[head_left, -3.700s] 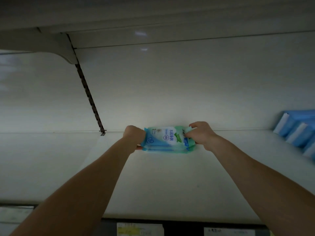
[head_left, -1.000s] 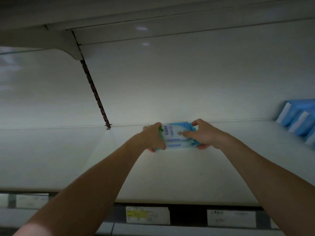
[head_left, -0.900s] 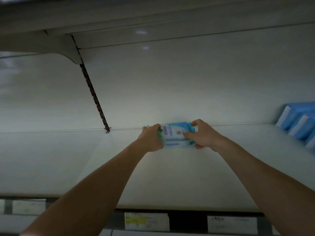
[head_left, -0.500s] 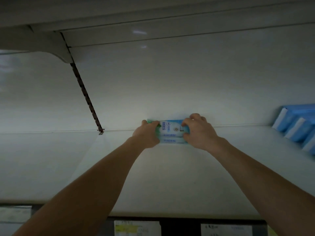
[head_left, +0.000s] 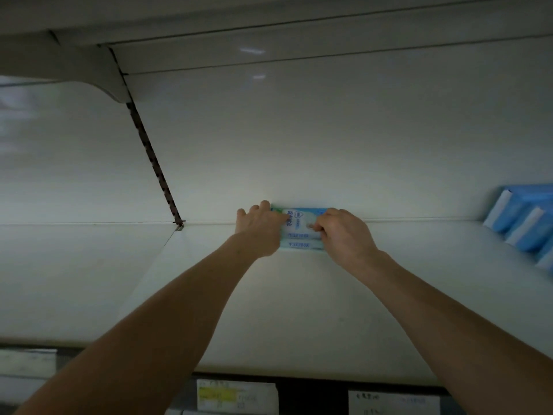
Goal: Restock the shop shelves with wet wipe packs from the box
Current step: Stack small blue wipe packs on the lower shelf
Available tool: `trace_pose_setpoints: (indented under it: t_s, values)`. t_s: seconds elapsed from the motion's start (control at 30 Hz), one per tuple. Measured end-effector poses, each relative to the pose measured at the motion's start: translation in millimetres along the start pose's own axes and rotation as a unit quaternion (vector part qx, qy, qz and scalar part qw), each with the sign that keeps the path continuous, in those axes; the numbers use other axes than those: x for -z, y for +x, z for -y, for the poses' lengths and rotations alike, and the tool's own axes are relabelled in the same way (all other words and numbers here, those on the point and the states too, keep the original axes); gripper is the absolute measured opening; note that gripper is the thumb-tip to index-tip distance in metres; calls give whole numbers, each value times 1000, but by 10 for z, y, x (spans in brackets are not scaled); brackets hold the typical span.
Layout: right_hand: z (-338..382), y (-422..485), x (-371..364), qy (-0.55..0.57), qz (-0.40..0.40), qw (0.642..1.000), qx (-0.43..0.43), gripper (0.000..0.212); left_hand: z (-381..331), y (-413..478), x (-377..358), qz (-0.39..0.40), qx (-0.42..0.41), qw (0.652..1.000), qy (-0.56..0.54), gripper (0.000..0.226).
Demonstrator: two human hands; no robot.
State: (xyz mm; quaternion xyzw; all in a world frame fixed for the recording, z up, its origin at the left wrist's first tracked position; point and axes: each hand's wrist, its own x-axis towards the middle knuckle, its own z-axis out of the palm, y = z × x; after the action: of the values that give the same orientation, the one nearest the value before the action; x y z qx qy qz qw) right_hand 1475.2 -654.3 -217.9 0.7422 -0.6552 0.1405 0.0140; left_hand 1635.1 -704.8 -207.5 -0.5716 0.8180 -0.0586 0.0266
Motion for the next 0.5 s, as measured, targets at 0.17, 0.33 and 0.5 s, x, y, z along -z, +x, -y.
trace_pose_setpoints:
  t_s: [0.17, 0.33, 0.5]
  values:
    - [182, 37, 112, -74, 29, 997, 2, 27, -4, -105, 17, -7, 21, 1000, -13, 51]
    - [650, 25, 136, -67, 0, 994, 84, 30, 251, -450, 23, -56, 87, 994, -44, 53]
    - [1399, -48, 50, -29, -4, 982, 188, 31, 719, -1028, -4, -61, 186, 979, -59, 48]
